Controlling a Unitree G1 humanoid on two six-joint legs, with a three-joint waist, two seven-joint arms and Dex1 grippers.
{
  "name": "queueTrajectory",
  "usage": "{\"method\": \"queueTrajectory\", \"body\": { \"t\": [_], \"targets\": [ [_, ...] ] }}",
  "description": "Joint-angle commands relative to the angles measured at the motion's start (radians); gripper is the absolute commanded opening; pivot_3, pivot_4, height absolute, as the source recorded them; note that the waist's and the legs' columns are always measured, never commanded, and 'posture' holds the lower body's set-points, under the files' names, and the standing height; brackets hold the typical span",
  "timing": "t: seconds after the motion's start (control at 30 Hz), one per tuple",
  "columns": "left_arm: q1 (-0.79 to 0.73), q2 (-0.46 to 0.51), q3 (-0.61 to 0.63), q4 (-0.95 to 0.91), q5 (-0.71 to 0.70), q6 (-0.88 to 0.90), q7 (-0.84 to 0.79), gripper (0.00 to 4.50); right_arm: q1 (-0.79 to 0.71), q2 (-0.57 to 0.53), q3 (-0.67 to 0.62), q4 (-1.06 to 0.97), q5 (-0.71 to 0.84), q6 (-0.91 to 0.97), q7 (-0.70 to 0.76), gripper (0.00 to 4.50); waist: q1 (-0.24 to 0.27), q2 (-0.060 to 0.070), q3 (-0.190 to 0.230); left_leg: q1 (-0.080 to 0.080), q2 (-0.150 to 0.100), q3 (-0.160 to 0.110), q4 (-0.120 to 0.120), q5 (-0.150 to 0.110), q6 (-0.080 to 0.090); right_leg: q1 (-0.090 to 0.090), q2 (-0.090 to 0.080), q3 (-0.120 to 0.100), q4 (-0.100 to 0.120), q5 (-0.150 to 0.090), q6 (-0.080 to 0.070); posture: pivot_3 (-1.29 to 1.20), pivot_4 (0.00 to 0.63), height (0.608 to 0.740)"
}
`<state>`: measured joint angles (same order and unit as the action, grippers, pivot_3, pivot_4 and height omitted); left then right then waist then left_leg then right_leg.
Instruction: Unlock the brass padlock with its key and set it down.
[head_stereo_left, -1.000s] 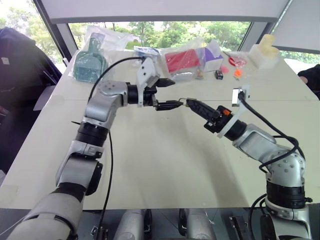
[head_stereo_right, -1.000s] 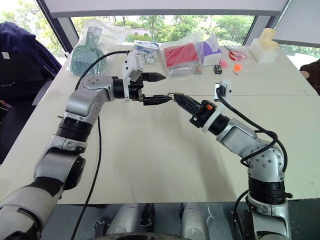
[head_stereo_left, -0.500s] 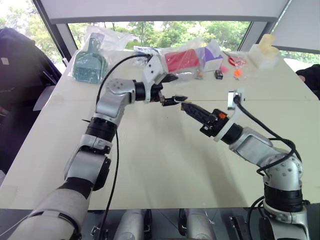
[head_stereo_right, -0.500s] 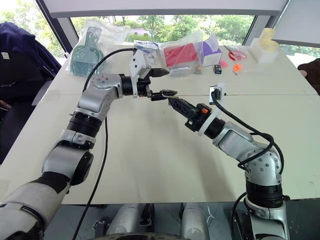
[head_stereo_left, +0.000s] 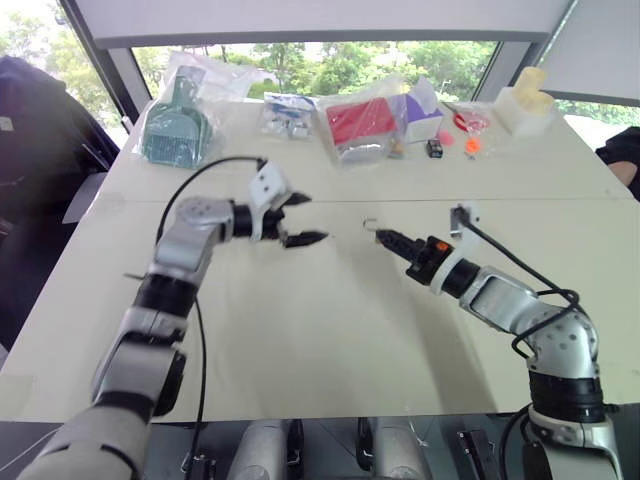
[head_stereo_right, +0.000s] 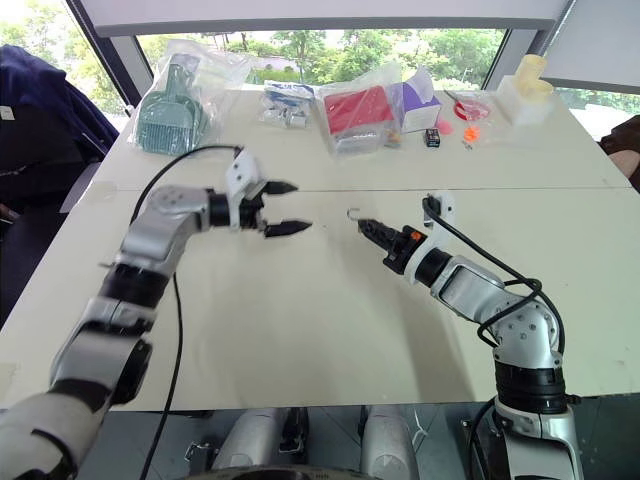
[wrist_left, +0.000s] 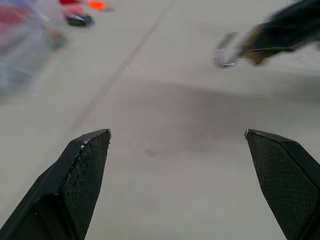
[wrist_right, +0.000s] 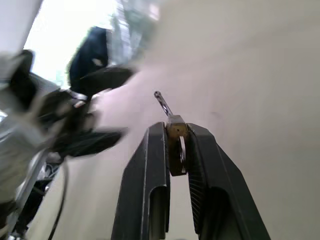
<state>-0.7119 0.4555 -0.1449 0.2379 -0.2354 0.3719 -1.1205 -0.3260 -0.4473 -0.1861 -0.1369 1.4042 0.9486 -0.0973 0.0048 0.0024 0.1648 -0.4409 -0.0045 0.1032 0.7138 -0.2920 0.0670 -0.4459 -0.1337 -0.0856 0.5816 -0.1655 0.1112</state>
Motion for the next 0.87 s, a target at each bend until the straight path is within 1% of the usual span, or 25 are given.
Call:
{"method": "queueTrajectory", "body": {
  "t": [0.03, 0.13, 0.27, 0.3, 0.33, 0.37, 0.43, 0.47, 0.53, 0.63, 0.7, 0.8, 0.87],
  "targets": [
    [0.047, 0.032, 0.015, -0.220, -0.077, 0.099, -0.013, 4.46, -0.044, 0.006, -0.025, 0.074, 0.041, 0.048, -0.004, 0.00, 0.004, 0.000, 0.000, 0.000, 0.000, 0.000, 0.000, 0.000, 0.000, 0.000, 0.000, 0.000, 0.000, 0.000, -0.001, 0.00, 0.150, 0.735],
    [0.097, 0.030, 0.036, -0.307, -0.110, 0.154, 0.033, 4.46, -0.086, -0.004, -0.015, 0.160, 0.020, 0.102, 0.027, 0.00, 0.004, 0.000, 0.000, 0.000, 0.000, 0.000, 0.000, 0.000, 0.000, 0.000, 0.000, 0.000, 0.000, 0.000, -0.001, 0.00, 0.150, 0.735],
    [0.144, 0.024, 0.038, -0.375, -0.133, 0.176, 0.077, 4.46, -0.137, -0.031, 0.011, 0.245, -0.060, 0.165, 0.093, 0.00, 0.001, 0.001, 0.000, 0.000, 0.000, 0.000, 0.000, 0.000, 0.000, 0.000, 0.000, 0.000, 0.000, -0.001, -0.001, 0.00, 0.150, 0.735],
    [0.151, 0.023, 0.037, -0.384, -0.136, 0.179, 0.084, 4.50, -0.147, -0.045, 0.021, 0.256, -0.089, 0.177, 0.117, 1.04, 0.002, 0.001, 0.000, 0.000, 0.000, 0.000, 0.000, 0.000, 0.000, 0.000, 0.001, 0.000, 0.000, -0.001, -0.001, 0.00, 0.150, 0.735],
    [0.155, 0.021, 0.037, -0.390, -0.141, 0.181, 0.090, 4.50, -0.155, -0.059, 0.031, 0.264, -0.115, 0.192, 0.141, 1.37, 0.003, 0.001, 0.000, 0.000, 0.000, 0.000, 0.000, 0.000, 0.000, 0.000, 0.001, 0.000, 0.000, -0.001, -0.001, 0.00, 0.150, 0.735],
    [0.159, 0.021, 0.035, -0.392, -0.144, 0.184, 0.095, 4.50, -0.163, -0.083, 0.048, 0.267, -0.153, 0.204, 0.169, 1.84, 0.004, 0.001, 0.000, 0.000, 0.000, 0.000, 0.000, 0.000, 0.000, 0.000, 0.001, 0.000, 0.000, -0.001, -0.001, 0.00, 0.150, 0.735],
    [0.160, 0.021, 0.034, -0.390, -0.151, 0.192, 0.103, 4.50, -0.171, -0.123, 0.069, 0.258, -0.203, 0.220, 0.234, 2.92, 0.005, 0.001, 0.000, 0.000, 0.000, 0.000, 0.000, 0.000, 0.001, 0.000, 0.001, 0.000, 0.000, -0.001, -0.001, 0.00, 0.150, 0.735],
    [0.161, 0.021, 0.033, -0.388, -0.154, 0.193, 0.105, 4.50, -0.175, -0.144, 0.076, 0.250, -0.229, 0.225, 0.258, 3.39, 0.007, 0.001, 0.000, 0.001, 0.000, 0.000, 0.000, -0.001, 0.002, 0.001, 0.001, 0.000, 0.000, -0.001, -0.001, 0.00, 0.150, 0.735],
    [0.160, 0.020, 0.029, -0.380, -0.155, 0.188, 0.108, 4.50, -0.178, -0.198, 0.111, 0.223, -0.311, 0.208, 0.321, 4.44, 0.009, 0.001, 0.000, 0.001, -0.001, 0.000, 0.000, -0.003, 0.005, 0.001, 0.001, 0.000, 0.000, -0.001, -0.001, 0.00, 0.150, 0.735],
    [0.159, 0.018, 0.024, -0.367, -0.160, 0.192, 0.111, 4.50, -0.153, -0.292, 0.158, 0.149, -0.427, 0.160, 0.424, 4.44, 0.011, 0.001, 0.000, 0.001, -0.001, 0.000, 0.001, -0.003, 0.005, 0.002, 0.001, 0.000, -0.001, -0.001, -0.001, 0.00, 0.150, 0.735],
    [0.159, 0.019, 0.025, -0.361, -0.168, 0.204, 0.111, 4.50, -0.104, -0.368, 0.151, 0.083, -0.485, 0.117, 0.493, 4.44, 0.010, 0.001, 0.000, 0.000, -0.001, 0.000, 0.001, -0.003, 0.005, 0.002, 0.000, 0.000, -0.001, -0.001, -0.001, 0.00, 0.150, 0.735],
    [0.158, 0.017, 0.034, -0.346, -0.183, 0.225, 0.116, 4.50, 0.024, -0.482, 0.077, -0.024, -0.550, 0.023, 0.603, 4.44, 0.011, 0.002, 0.000, 0.000, -0.002, -0.001, 0.001, -0.003, 0.005, 0.002, 0.000, 0.000, -0.002, -0.001, 0.000, 0.00, 0.150, 0.735],
    [0.154, 0.020, 0.036, -0.335, -0.187, 0.228, 0.117, 4.50, 0.096, -0.511, 0.014, -0.071, -0.567, -0.023, 0.649, 4.44, 0.009, 0.002, 0.000, 0.000, -0.001, 0.000, 0.001, -0.003, 0.005, 0.002, 0.000, 0.000, -0.002, 0.001, 0.002, 0.00, 0.150, 0.735]
  ]
}}
